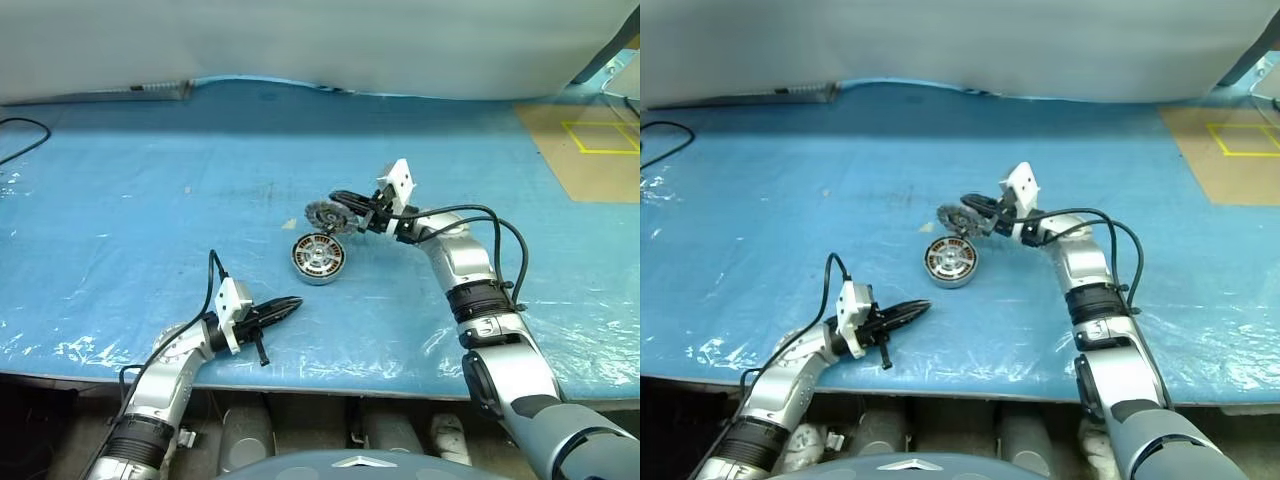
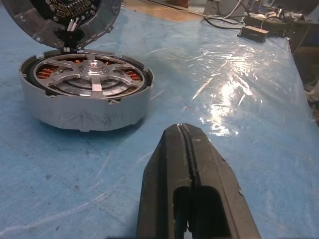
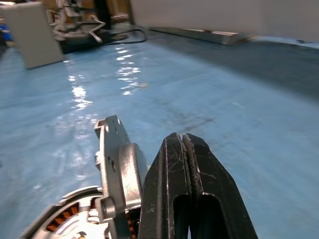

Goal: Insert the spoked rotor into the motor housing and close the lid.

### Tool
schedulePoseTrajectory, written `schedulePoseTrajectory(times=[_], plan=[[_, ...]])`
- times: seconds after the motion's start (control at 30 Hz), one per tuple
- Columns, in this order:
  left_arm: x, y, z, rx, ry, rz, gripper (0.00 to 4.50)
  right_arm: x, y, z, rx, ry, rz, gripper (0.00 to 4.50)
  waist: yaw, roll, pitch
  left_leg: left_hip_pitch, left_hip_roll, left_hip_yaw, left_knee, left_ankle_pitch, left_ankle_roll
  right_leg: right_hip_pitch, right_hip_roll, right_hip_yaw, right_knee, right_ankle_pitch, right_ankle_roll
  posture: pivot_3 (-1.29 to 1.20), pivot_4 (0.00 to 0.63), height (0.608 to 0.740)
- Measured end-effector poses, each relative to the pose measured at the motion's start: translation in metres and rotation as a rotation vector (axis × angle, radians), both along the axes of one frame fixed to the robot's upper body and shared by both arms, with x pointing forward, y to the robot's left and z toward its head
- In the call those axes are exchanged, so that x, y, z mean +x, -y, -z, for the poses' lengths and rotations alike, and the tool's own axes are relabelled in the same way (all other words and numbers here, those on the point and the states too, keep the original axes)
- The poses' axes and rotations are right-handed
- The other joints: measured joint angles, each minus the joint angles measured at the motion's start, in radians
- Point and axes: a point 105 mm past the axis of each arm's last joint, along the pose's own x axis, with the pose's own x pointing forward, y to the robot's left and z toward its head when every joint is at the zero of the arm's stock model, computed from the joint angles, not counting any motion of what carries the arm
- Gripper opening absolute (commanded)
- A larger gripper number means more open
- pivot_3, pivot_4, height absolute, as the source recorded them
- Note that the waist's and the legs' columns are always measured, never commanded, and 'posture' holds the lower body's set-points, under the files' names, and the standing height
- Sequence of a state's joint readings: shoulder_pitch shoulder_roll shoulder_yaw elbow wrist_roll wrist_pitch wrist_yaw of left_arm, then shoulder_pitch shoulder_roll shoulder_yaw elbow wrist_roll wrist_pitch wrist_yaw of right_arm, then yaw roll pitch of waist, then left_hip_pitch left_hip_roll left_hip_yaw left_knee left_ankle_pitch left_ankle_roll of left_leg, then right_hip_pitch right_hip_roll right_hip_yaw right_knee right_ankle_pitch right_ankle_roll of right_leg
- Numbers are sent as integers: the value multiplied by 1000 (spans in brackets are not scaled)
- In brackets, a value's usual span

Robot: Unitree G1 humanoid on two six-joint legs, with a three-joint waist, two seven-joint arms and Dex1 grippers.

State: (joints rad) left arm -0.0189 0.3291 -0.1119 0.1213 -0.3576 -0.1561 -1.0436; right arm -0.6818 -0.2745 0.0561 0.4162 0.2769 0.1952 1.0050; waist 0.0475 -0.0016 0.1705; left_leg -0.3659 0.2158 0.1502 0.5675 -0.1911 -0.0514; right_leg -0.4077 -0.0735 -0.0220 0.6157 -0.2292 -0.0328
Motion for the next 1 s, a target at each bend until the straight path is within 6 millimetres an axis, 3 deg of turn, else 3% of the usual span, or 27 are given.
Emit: schedulePoseTrajectory(times=[0.13, 0.37, 0.73, 1.0], plan=[[4, -3, 3, 15, 32, -48, 0, -22, -7, 6, -1, -40, -105, 15, 1, 0, 0, 0, 0, 0, 1, 0, 0, 0, 0, 0, 0, 0, 0, 0, 150, 740], [11, -7, 3, 13, 65, -112, 0, -41, -12, 22, -31, -84, -142, 15, -1, 0, 0, 1, 0, 0, 1, -1, -3, 0, 0, 1, 1, 0, 0, 0, 150, 740], [13, -8, 4, 7, 67, -147, 0, -49, -20, 53, -120, -124, -89, 15, -1, 0, 0, 1, 0, 0, 0, -1, -4, 0, 0, 1, 1, 0, 0, 0, 150, 740], [10, -10, 8, 8, 54, -155, 0, -59, -25, 54, -139, -101, -83, 15, -2, 0, 0, 2, 0, 0, 0, -2, -4, 1, 0, 1, 1, 0, 0, 0, 150, 740]])
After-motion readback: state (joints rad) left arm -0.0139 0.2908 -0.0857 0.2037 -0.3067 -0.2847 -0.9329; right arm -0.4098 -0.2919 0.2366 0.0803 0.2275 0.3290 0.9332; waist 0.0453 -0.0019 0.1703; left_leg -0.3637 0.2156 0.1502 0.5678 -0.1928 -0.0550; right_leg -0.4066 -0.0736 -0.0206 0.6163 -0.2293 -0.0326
